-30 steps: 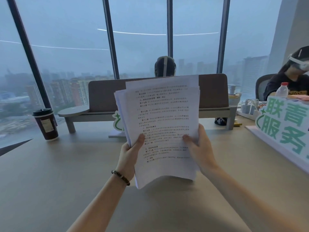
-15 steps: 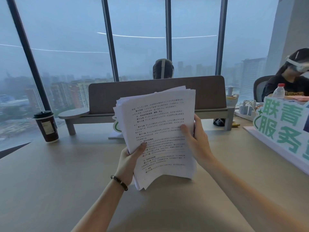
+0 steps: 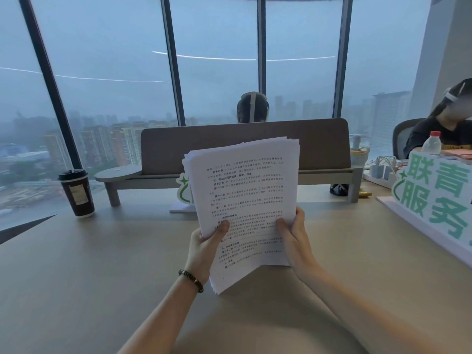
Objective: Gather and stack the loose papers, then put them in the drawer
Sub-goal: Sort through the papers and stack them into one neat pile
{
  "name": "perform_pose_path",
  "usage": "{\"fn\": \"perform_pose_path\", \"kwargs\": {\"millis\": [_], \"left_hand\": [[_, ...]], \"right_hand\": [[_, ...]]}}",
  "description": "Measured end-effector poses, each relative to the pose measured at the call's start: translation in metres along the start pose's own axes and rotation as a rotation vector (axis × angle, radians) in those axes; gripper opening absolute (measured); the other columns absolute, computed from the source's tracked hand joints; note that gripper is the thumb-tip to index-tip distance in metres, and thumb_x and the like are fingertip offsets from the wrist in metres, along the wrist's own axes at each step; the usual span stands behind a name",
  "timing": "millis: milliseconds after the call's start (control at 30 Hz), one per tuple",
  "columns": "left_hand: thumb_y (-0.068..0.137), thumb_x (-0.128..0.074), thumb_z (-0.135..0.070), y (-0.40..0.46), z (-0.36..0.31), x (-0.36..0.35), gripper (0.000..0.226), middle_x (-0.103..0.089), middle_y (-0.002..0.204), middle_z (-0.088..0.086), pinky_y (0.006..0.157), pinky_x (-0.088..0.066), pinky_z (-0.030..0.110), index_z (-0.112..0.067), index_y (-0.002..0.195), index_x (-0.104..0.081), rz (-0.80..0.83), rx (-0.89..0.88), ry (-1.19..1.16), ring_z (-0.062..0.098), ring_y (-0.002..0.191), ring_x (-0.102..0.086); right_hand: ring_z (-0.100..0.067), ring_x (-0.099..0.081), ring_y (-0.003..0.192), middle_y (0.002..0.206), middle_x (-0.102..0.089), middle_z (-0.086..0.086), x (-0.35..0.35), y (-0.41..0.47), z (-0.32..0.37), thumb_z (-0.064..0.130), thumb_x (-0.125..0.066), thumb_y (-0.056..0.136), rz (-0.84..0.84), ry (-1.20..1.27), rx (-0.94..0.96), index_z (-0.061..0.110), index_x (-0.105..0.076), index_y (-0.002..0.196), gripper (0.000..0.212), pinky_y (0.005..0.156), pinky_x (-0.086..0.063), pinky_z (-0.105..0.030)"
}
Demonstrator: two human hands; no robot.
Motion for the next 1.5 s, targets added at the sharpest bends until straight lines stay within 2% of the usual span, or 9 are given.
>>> {"fn": "perform_pose_path", "kwargs": {"millis": [200, 300, 467, 767, 933, 1100, 1300, 1367, 1500], "left_hand": [[0.090, -0.067, -0.018, 0.011, -0.010, -0.001, 0.022, -0.076, 0.103, 0.010, 0.082, -0.059, 0.048, -0.004, 0.106, -0.072, 0.010, -0.012, 0.043, 0.029, 0.095, -0.073], [0.090, -0.067, -0.017, 0.011, -0.013, -0.003, 0.021, -0.076, 0.102, 0.008, 0.079, -0.060, 0.042, -0.005, 0.106, -0.072, 0.000, -0.030, 0.025, 0.026, 0.094, -0.073], [0.087, -0.072, -0.018, 0.008, 0.005, 0.002, 0.020, -0.077, 0.101, 0.003, 0.078, -0.061, 0.041, -0.011, 0.105, -0.074, -0.030, 0.026, 0.061, 0.023, 0.095, -0.073], [0.085, -0.073, -0.013, 0.008, -0.002, 0.005, 0.013, -0.077, 0.094, -0.006, 0.066, -0.060, 0.026, -0.019, 0.096, -0.074, -0.007, 0.023, 0.155, 0.014, 0.087, -0.074], [0.092, -0.064, -0.017, 0.010, -0.008, 0.007, 0.024, -0.073, 0.110, 0.014, 0.072, -0.061, 0.042, -0.007, 0.114, -0.068, 0.216, 0.258, 0.054, 0.030, 0.093, -0.073], [0.094, -0.059, -0.021, 0.006, 0.010, 0.009, 0.040, -0.068, 0.119, 0.021, 0.071, -0.060, 0.044, -0.001, 0.129, -0.057, 0.241, 0.522, -0.124, 0.038, 0.099, -0.070], [0.091, -0.044, -0.060, 0.009, -0.003, -0.002, 0.065, -0.060, 0.130, 0.019, 0.096, -0.051, 0.050, -0.011, 0.130, -0.061, 0.291, 0.445, -0.672, 0.036, 0.117, -0.060], [0.081, -0.047, -0.075, 0.008, -0.001, -0.005, 0.087, -0.052, 0.141, 0.020, 0.112, -0.035, 0.055, -0.010, 0.138, -0.054, 0.275, 0.429, -0.789, 0.038, 0.132, -0.047], [0.091, -0.056, -0.049, 0.011, 0.010, -0.028, 0.065, -0.057, 0.138, 0.016, 0.114, -0.032, 0.054, -0.011, 0.142, -0.047, 0.112, 0.383, -0.723, 0.034, 0.131, -0.050]], "right_hand": [[0.003, -0.066, 0.088, 0.108, -0.060, 0.008, 0.016, 0.015, 0.035, 0.027, -0.053, 0.102, -0.012, -0.039, 0.020, 0.009, -0.032, 0.112, 0.029, 0.064, -0.055, -0.019], [0.011, -0.064, 0.082, 0.106, -0.058, 0.013, 0.017, 0.017, 0.045, 0.023, -0.051, 0.103, -0.020, -0.050, 0.068, 0.012, -0.028, 0.108, 0.027, 0.065, -0.054, -0.014], [0.002, -0.063, 0.103, 0.109, -0.065, 0.026, 0.009, 0.006, 0.015, 0.029, -0.052, 0.102, 0.069, -0.105, 0.036, 0.027, -0.043, 0.126, 0.025, 0.087, -0.055, -0.035], [-0.004, -0.062, 0.108, 0.115, -0.064, 0.021, 0.001, 0.008, 0.009, 0.023, -0.053, 0.102, 0.104, -0.060, -0.040, 0.036, -0.044, 0.127, 0.029, 0.085, -0.053, -0.032], [-0.018, -0.072, 0.098, 0.118, -0.070, 0.000, 0.009, 0.021, 0.012, 0.023, -0.051, 0.103, 0.207, 0.031, -0.196, 0.022, -0.052, 0.127, 0.024, 0.082, -0.060, -0.041], [-0.015, -0.076, 0.075, 0.099, -0.075, -0.001, 0.006, 0.021, 0.000, 0.017, -0.057, 0.100, 0.252, 0.057, -0.373, 0.011, -0.060, 0.119, 0.020, 0.058, -0.057, -0.024], [-0.008, -0.072, 0.064, 0.102, -0.072, -0.004, 0.009, 0.019, -0.018, 0.015, -0.057, 0.100, 0.056, 0.110, -0.448, 0.007, -0.058, 0.121, 0.022, 0.048, -0.053, -0.020], [-0.016, -0.073, 0.082, 0.106, -0.071, -0.003, 0.005, 0.019, -0.019, 0.011, -0.052, 0.101, -0.065, 0.274, -0.450, 0.013, -0.054, 0.122, 0.021, 0.057, -0.061, -0.028], [-0.025, -0.067, 0.103, 0.119, -0.065, -0.003, -0.007, 0.022, -0.024, 0.019, -0.051, 0.094, -0.299, 0.328, -0.421, 0.025, -0.041, 0.124, 0.032, 0.085, -0.060, -0.050]]}}
Point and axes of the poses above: each hand's wrist, its own y-axis towards the middle knuckle, its own x-axis out of the back of the hand, z = x × y, the point moved 6 cm from there along y, towards the middle knuckle
